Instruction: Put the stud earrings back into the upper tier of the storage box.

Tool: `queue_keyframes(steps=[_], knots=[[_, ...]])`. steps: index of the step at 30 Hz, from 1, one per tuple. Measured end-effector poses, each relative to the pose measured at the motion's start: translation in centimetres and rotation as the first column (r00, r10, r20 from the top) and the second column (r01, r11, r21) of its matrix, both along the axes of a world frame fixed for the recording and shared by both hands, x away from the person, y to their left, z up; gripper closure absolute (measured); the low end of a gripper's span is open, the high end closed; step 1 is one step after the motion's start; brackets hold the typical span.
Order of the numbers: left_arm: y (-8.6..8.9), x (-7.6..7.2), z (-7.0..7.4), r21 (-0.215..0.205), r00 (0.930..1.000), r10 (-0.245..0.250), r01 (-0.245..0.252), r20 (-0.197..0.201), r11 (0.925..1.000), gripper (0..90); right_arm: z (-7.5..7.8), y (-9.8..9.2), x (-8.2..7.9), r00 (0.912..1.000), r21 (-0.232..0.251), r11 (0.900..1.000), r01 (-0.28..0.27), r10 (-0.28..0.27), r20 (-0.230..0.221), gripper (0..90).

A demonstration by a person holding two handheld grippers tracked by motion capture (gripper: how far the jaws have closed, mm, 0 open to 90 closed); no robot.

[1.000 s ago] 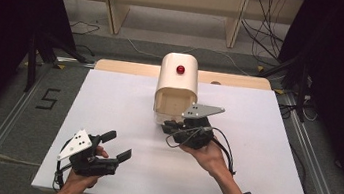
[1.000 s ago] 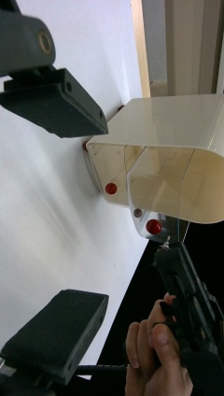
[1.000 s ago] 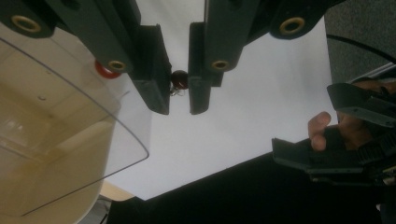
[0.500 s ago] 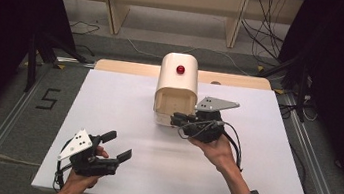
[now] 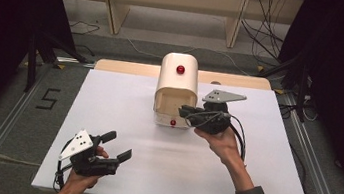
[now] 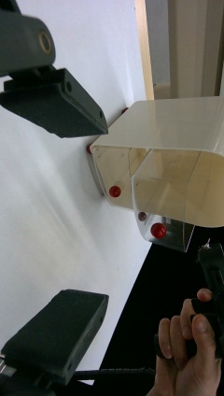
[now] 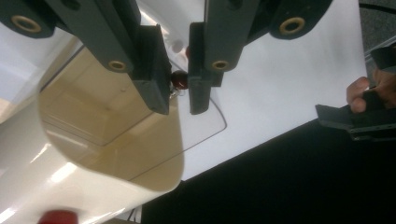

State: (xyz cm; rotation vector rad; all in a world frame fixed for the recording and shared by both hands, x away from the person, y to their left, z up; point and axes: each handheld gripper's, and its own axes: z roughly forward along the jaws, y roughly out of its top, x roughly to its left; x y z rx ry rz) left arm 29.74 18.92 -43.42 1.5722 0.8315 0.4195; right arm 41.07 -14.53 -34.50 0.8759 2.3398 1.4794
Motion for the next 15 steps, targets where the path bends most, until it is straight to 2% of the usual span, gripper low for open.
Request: queue_keyframes(steps=[7, 15], knots=[[0.0, 0.0, 0.0, -0.003, 1.0000, 0.002, -0.002, 0.001, 1.0000, 14.9, 0.3, 0.6, 1.0, 0.9999, -0.022, 1.000, 0.010, -0.010, -0.006, 79.6], [0.0, 0.0, 0.0, -0.005, 1.0000, 0.001, -0.001, 0.002, 1.0000, 14.9, 0.3, 2.3, 2.1, 0.9993, -0.073, 0.997, 0.009, -0.012, -0.034, 79.3]])
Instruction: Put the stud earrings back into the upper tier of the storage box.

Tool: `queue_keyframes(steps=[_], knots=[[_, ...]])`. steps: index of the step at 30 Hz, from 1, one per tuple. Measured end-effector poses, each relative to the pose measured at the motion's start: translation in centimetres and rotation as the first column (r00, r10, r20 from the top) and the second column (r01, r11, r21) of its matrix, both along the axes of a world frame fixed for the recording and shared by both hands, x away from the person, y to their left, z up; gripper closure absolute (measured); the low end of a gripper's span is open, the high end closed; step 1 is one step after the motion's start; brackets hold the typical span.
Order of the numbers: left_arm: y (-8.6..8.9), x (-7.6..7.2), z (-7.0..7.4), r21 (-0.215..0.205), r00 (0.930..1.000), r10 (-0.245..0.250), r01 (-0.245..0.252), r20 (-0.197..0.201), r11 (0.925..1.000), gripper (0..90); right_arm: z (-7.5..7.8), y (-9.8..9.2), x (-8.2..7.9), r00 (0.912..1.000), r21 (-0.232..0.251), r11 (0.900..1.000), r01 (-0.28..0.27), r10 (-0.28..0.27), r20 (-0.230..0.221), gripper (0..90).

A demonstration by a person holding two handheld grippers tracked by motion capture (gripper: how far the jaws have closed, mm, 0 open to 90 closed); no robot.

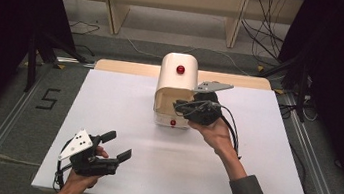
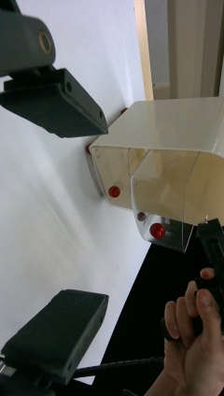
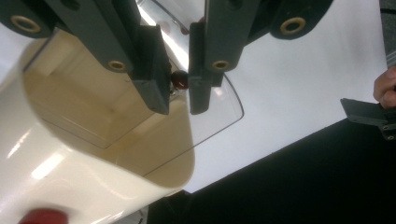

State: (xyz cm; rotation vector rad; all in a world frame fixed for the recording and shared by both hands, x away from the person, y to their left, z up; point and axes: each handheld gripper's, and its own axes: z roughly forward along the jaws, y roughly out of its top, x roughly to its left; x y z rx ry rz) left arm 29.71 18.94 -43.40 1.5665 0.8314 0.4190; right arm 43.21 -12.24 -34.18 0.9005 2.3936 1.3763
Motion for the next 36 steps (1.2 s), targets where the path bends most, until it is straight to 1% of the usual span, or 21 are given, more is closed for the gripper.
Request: queue_keyframes(steps=[3, 5, 6, 8, 9, 11, 15, 23, 27, 36], knots=[[0.0, 0.0, 0.0, -0.001, 1.0000, -0.001, 0.001, 0.000, 1.0000, 14.9, -0.2, 0.4, 0.3, 0.9999, -0.007, 1.000, 0.000, 0.000, -0.013, 78.9], [0.0, 0.0, 0.0, 0.000, 1.0000, -0.002, 0.002, 0.001, 1.0000, 14.9, -0.3, 0.5, 0.6, 0.9995, -0.005, 1.000, -0.001, 0.001, -0.032, 78.0], [0.0, 0.0, 0.0, 0.000, 1.0000, -0.002, 0.002, 0.002, 1.0000, 14.9, -0.4, 0.5, 0.6, 0.9993, 0.000, 1.000, -0.001, 0.001, -0.037, 76.6], [0.0, 0.0, 0.0, 0.000, 1.0000, -0.002, 0.002, 0.002, 1.0000, 14.9, -0.4, 0.5, 0.7, 0.9988, 0.011, 1.000, -0.007, 0.007, -0.048, 69.2], [0.0, 0.0, 0.0, -0.001, 1.0000, -0.002, 0.002, 0.001, 1.0000, 14.9, -0.4, 0.5, 0.6, 0.9985, 0.022, 1.000, -0.011, 0.012, -0.053, 68.0], [0.0, 0.0, 0.0, -0.001, 1.0000, -0.003, 0.003, 0.000, 1.0000, 14.9, -0.2, 0.3, 0.5, 0.9988, 0.034, 0.999, -0.011, 0.013, -0.047, 65.6], [0.0, 0.0, 0.0, 0.001, 1.0000, -0.004, 0.004, 0.000, 1.0000, 14.9, 0.3, -0.2, 0.0, 0.9991, 0.063, 0.998, -0.017, 0.020, -0.038, 57.8], [-0.1, 0.0, 0.0, 0.002, 1.0000, -0.005, 0.005, -0.002, 1.0000, 14.9, 0.8, -1.4, -1.5, 0.9995, 0.087, 0.996, -0.027, 0.029, -0.014, 45.4], [-0.1, 0.0, 0.0, 0.004, 1.0000, -0.006, 0.006, -0.002, 1.0000, 14.9, 0.6, -2.2, -2.2, 0.9999, 0.092, 0.996, -0.015, 0.015, -0.003, 40.0], [-0.1, 0.1, -0.1, 0.006, 0.9999, -0.011, 0.011, -0.009, 0.9999, 14.9, -0.7, -4.7, -4.3, 0.9997, 0.135, 0.991, 0.021, -0.023, 0.013, 35.9]])
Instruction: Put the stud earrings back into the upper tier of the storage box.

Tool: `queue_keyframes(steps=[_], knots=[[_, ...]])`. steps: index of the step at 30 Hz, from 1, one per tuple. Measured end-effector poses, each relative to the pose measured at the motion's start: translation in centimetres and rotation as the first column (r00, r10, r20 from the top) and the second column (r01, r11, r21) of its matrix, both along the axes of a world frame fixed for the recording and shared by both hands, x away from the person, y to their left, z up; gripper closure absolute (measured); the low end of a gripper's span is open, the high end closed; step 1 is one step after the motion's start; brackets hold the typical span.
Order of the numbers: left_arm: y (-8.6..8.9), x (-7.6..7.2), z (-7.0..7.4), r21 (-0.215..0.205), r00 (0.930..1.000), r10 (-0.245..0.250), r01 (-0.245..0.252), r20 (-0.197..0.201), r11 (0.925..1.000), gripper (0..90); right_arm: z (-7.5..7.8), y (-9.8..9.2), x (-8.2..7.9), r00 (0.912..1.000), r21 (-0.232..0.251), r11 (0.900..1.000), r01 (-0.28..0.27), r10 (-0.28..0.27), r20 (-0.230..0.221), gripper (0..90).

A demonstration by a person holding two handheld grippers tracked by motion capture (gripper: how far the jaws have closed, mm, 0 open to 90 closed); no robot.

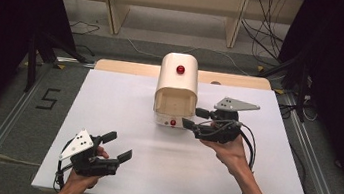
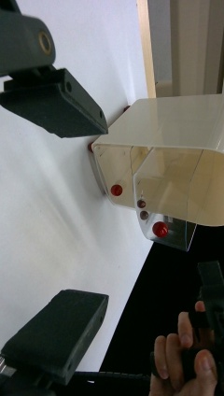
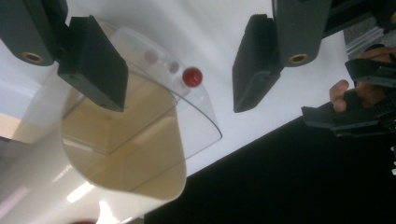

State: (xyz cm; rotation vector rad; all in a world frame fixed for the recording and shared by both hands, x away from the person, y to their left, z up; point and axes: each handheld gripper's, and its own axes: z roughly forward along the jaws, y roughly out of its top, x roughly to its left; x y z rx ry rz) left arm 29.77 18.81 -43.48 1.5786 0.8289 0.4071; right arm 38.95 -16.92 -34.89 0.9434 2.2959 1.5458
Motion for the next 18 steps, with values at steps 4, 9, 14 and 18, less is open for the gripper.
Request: queue_keyframes(steps=[4, 9, 14, 18], knots=[[-0.1, 0.0, 0.0, 0.004, 1.0000, -0.004, 0.004, -0.004, 1.0000, 14.9, -0.9, -1.3, -0.8, 0.9998, 0.016, 1.000, 0.019, -0.019, 0.000, 34.5], [-0.1, 0.0, 0.0, 0.005, 0.9999, -0.007, 0.007, -0.009, 1.0000, 14.9, -1.9, -2.6, -1.6, 0.9989, 0.038, 0.998, 0.043, -0.044, 0.015, 32.8], [-0.1, 0.1, -0.1, 0.009, 0.9998, -0.013, 0.014, -0.015, 0.9999, 14.9, -3.0, -3.6, -2.3, 0.9983, 0.068, 0.996, 0.055, -0.056, 0.017, 31.8], [-0.1, 0.1, -0.1, 0.009, 0.9997, -0.015, 0.016, -0.017, 0.9998, 14.9, -3.7, -4.2, -3.2, 0.9977, 0.082, 0.995, 0.059, -0.061, 0.030, 31.3]])
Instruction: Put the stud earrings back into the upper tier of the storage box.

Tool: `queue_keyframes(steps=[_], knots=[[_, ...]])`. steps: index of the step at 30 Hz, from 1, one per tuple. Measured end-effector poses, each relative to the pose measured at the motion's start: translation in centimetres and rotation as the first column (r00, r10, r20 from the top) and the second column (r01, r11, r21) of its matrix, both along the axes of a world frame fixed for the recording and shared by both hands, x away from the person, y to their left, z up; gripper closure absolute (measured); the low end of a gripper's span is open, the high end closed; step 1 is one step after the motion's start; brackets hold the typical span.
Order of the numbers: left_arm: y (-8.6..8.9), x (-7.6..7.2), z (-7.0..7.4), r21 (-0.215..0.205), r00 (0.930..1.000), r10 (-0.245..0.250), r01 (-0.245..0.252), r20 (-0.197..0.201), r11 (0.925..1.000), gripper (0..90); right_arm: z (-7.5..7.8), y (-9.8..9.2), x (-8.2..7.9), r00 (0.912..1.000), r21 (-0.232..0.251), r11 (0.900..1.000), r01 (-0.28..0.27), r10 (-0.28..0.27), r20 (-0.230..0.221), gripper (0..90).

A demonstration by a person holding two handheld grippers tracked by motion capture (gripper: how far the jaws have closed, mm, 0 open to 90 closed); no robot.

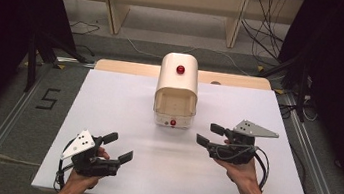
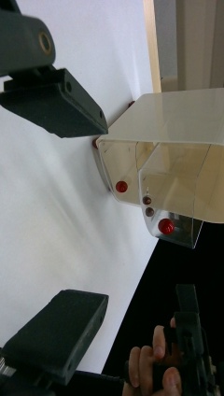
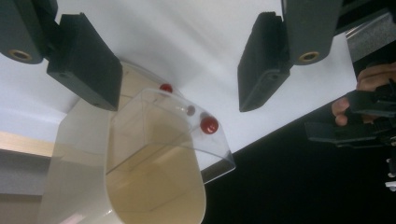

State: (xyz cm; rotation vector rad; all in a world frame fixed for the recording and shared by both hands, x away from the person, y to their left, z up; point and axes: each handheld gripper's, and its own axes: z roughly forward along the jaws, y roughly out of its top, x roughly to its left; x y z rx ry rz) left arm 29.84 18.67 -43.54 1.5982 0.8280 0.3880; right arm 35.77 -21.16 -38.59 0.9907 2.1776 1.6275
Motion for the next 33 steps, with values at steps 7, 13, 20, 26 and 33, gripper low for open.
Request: queue_keyframes(steps=[7, 13, 20, 26, 33], knots=[[0.0, 0.0, 0.0, 0.002, 1.0000, -0.005, 0.005, -0.003, 1.0000, 14.9, -1.0, -0.9, -1.5, 0.9999, 0.005, 1.000, 0.004, -0.004, 0.014, 29.6], [-0.1, 0.0, 0.0, 0.004, 0.9999, -0.008, 0.008, -0.006, 1.0000, 14.9, -1.6, -1.4, -2.3, 0.9994, 0.010, 1.000, 0.011, -0.012, 0.033, 28.1], [-0.1, 0.0, 0.0, 0.007, 0.9999, -0.012, 0.012, -0.007, 0.9999, 14.9, -2.2, -1.9, -3.0, 0.9981, 0.024, 1.000, 0.020, -0.021, 0.057, 26.6], [-0.1, 0.1, 0.0, 0.009, 0.9998, -0.015, 0.015, -0.010, 0.9998, 14.9, -2.8, -2.6, -3.7, 0.9965, 0.021, 0.999, 0.035, -0.036, 0.075, 26.1], [-0.1, 0.1, -0.1, 0.011, 0.9996, -0.022, 0.022, -0.016, 0.9997, 14.9, -3.6, -3.7, -4.6, 0.9946, 0.028, 0.998, 0.063, -0.065, 0.080, 26.2]])
